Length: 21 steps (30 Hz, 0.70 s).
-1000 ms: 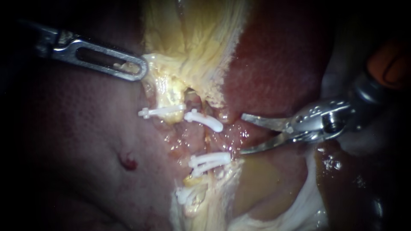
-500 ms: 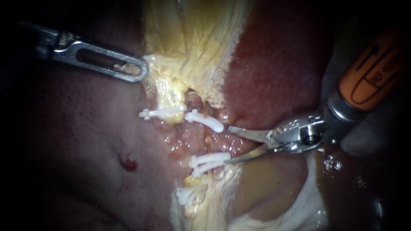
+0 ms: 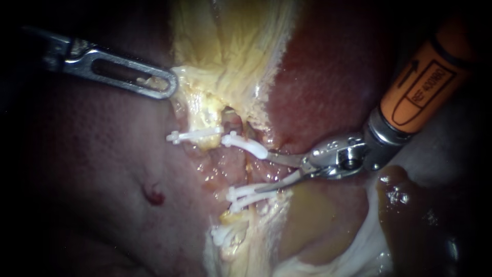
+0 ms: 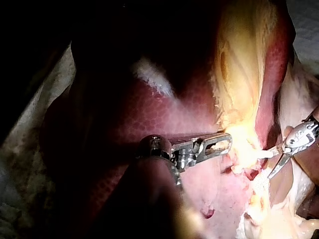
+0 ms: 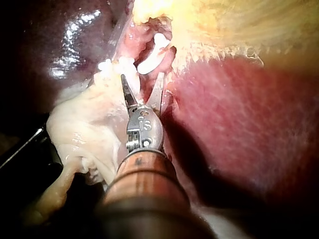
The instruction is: Go to the cutting position right tube
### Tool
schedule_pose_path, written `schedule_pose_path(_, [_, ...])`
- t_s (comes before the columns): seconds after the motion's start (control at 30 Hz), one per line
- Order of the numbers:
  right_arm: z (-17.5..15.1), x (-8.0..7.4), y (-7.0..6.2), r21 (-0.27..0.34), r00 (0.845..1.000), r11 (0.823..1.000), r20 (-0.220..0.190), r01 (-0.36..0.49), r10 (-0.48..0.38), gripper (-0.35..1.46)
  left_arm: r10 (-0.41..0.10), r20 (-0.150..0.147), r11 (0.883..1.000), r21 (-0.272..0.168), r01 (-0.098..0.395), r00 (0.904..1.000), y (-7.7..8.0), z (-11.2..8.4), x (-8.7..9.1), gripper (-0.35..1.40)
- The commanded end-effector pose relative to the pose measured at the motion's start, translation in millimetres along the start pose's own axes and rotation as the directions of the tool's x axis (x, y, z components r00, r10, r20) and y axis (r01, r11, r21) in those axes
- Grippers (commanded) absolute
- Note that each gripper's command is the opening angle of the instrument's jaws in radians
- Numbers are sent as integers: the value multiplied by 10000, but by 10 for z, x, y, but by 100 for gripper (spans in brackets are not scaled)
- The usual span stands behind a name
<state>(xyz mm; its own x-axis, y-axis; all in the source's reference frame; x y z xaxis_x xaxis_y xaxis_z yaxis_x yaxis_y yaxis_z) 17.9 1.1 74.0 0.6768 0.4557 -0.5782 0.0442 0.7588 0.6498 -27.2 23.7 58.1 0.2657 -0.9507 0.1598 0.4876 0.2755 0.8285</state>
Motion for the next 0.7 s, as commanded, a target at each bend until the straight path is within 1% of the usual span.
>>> schedule_pose_path(0.03, [3, 2, 1, 22, 10000, 10000, -86, 50, -50, 141, 2, 1, 10000, 4, -2, 10000, 0, 0, 0, -35])
schedule_pose_path(0.17, [11, 7, 5, 257, 9996, 9995, -206, 206, -200, 143, 3, 0, 10000, 4, -3, 10000, 0, 0, 0, -35])
schedule_pose_path(0.3, [14, 9, 6, 593, 9977, 9971, -494, 487, -458, 141, 4, -1, 10000, 5, -4, 10000, 0, 0, 0, -35])
schedule_pose_path(0.47, [14, 9, 10, 916, 9964, 9933, -546, 702, -654, 136, 4, 0, 10000, 4, -4, 10000, 0, 0, 0, -35])
schedule_pose_path(0.63, [16, 9, 16, 1287, 9881, 9829, -959, 1318, -1199, 135, 4, -1, 10000, 5, -4, 10000, 0, 0, 0, -35])
schedule_pose_path(0.7, [17, 10, 17, 1427, 9862, 9793, -1029, 1438, -1298, 131, 4, -1, 10000, 5, -4, 10000, 1, 0, 0, -35])
